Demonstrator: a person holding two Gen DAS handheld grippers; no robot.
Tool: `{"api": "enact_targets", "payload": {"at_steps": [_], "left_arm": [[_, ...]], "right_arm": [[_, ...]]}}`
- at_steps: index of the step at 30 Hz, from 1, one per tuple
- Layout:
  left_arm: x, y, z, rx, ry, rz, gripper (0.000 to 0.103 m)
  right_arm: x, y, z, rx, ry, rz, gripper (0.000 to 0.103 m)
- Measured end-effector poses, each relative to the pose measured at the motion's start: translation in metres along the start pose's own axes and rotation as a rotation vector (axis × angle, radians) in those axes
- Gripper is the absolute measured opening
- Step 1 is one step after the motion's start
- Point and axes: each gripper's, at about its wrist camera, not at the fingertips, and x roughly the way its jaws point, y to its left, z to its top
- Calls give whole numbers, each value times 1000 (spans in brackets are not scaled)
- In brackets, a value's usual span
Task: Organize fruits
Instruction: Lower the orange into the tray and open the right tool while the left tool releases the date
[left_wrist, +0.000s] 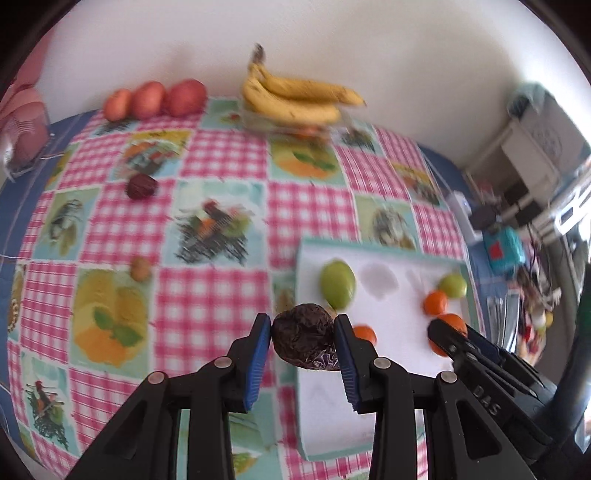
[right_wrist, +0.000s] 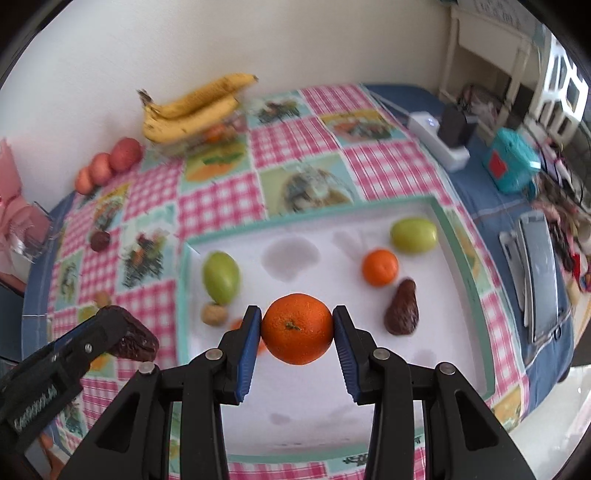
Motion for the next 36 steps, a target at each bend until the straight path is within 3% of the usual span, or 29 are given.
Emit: {"api": "enact_targets", "payload": {"at_steps": [15,33,36], "left_arm": [[62,-31,-26,96,181,15,38],[85,-45,-37,132,232,24,38],[86,-45,-37,134,242,32,44]], "right_arm": [[51,-39,-7,94,122,-103,41],[64,-58,-7,165,146,-105,41],[66,-60,-9,179,162,-98,52]]}}
